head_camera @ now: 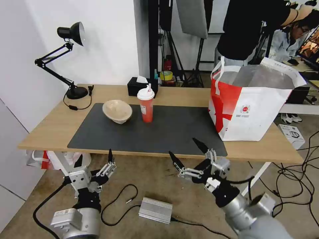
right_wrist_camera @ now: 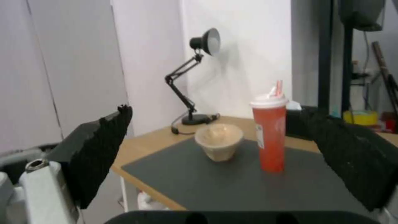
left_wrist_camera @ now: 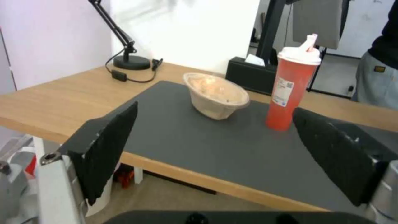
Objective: Pick up the trash from the table and place it into the takeout bag.
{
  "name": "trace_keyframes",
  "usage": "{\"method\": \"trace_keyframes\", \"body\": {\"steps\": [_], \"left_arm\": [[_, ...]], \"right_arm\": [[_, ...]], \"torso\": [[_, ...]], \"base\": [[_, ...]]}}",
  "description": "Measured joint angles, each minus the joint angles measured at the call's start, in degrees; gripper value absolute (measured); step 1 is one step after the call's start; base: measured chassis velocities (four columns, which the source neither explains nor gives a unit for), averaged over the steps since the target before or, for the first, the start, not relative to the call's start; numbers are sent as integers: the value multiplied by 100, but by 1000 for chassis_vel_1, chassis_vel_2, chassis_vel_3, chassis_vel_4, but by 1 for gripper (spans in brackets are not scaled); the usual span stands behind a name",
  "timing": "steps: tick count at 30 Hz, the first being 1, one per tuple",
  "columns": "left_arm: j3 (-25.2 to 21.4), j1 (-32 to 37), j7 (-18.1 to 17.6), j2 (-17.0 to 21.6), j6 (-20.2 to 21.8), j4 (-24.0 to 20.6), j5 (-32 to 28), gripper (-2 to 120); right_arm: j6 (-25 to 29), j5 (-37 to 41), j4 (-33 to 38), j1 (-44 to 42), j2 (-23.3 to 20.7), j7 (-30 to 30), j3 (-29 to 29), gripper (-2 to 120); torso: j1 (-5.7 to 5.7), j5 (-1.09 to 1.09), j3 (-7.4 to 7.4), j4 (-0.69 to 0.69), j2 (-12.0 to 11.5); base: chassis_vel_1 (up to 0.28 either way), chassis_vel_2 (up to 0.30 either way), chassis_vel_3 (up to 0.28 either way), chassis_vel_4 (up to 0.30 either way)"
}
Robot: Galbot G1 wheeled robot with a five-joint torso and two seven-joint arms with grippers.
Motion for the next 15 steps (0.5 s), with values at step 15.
{"method": "trace_keyframes", "body": {"steps": [15], "left_arm": [[110, -203, 91, 65, 67, 151, -5, 100]], "right_arm": [[-488, 607, -312, 936, -3, -38, -93, 100]], "torso": [[0, 0, 0, 0, -1]], "base": [[0, 0, 0, 0]]}}
